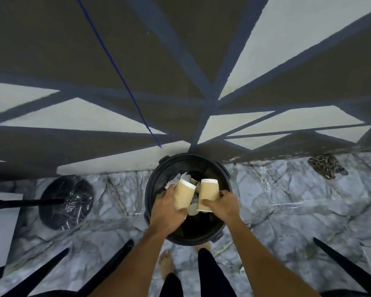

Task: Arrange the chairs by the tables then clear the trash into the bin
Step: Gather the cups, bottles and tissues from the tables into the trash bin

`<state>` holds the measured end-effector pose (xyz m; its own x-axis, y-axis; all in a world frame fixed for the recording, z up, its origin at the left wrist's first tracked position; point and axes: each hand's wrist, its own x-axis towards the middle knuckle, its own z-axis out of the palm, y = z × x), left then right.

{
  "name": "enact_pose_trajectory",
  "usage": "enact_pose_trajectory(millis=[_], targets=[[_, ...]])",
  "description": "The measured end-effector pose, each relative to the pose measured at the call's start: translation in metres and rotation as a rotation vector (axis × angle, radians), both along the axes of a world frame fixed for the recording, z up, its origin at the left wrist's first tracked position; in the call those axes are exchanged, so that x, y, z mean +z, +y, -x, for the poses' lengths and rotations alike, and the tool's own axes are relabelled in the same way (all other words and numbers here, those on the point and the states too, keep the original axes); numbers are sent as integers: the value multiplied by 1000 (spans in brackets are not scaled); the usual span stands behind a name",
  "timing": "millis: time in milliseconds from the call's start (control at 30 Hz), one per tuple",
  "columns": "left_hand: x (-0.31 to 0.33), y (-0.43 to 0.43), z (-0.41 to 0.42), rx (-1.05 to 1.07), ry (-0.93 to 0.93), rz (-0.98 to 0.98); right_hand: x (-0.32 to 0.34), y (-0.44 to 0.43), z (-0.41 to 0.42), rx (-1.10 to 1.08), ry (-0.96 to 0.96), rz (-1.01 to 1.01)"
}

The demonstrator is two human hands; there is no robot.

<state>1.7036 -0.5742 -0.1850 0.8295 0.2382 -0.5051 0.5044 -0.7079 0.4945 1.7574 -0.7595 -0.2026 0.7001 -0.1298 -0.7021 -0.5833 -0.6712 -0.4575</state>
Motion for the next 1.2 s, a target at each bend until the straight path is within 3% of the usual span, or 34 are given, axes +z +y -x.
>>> enact_pose_trajectory(millis=[233, 567, 733, 967, 1200], targets=[[-25, -10, -22, -144, 22, -97, -18, -14, -18, 13, 60, 19], [-22, -20, -12, -133, 97, -76, -15, -30, -14, -13, -17, -12], [-7, -16, -2, -98, 77, -100, -14, -25, -7, 79, -43, -24], [26, 0, 23, 42, 22, -86, 24, 18, 3, 350, -57, -95], [80, 62, 82, 293, -132, -166, 92, 118, 26, 912, -292, -27]])
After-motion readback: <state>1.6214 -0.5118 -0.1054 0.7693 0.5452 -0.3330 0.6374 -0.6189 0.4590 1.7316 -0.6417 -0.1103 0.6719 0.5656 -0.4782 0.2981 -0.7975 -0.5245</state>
